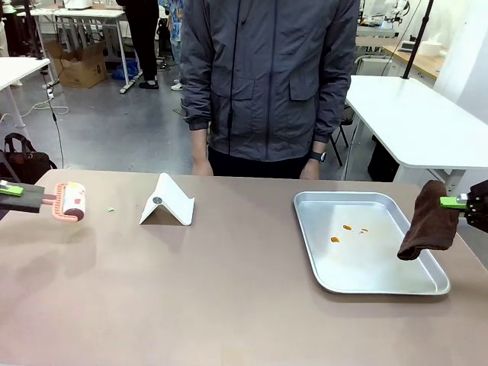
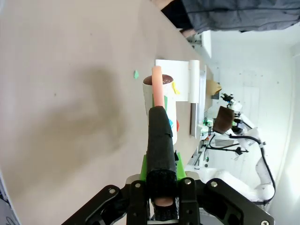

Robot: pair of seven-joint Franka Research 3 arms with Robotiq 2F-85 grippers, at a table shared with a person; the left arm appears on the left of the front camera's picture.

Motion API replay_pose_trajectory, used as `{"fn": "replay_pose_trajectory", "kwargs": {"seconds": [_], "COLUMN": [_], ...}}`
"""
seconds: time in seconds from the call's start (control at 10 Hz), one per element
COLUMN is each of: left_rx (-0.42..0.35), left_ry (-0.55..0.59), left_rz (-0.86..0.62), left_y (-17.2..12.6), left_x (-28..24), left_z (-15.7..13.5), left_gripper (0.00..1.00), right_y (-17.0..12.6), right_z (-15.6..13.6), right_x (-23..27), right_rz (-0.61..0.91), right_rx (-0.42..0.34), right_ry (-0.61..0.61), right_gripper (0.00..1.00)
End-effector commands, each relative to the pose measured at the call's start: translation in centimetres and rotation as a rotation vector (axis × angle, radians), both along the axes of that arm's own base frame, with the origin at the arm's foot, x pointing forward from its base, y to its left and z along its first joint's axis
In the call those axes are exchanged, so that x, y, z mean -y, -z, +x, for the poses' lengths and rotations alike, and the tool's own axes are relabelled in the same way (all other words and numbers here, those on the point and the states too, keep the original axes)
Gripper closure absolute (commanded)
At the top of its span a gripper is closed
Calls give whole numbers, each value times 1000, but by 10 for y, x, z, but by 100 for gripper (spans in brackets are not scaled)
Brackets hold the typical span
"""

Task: Clean the surface of the table.
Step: If a person points to the right, clean the right side of the table with your right hand, and if they point to the left, clean the left side with your left hand.

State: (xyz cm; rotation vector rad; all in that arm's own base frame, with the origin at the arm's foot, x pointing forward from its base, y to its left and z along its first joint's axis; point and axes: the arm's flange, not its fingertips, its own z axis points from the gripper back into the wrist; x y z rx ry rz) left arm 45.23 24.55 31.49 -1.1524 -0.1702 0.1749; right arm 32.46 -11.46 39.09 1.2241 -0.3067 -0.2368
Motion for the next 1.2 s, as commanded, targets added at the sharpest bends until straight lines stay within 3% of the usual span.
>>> {"fn": "replay_pose_trajectory", "kwargs": {"seconds": [0.0, 0.6, 1.1], "left_rx": [-63, -125, -145], "left_ry": [32, -12, 14], "left_rz": [31, 107, 145], "left_y": [6, 28, 35], "left_x": [5, 26, 49], "left_z": [13, 41, 45], "left_gripper": [78, 78, 78], "right_y": [-7, -7, -7], "right_z": [-1, -1, -1], "right_x": [0, 0, 0], "right_rz": [19, 19, 19], "right_rx": [-8, -8, -8], "right_ry": [7, 7, 7], "right_gripper": [100, 100, 100]}}
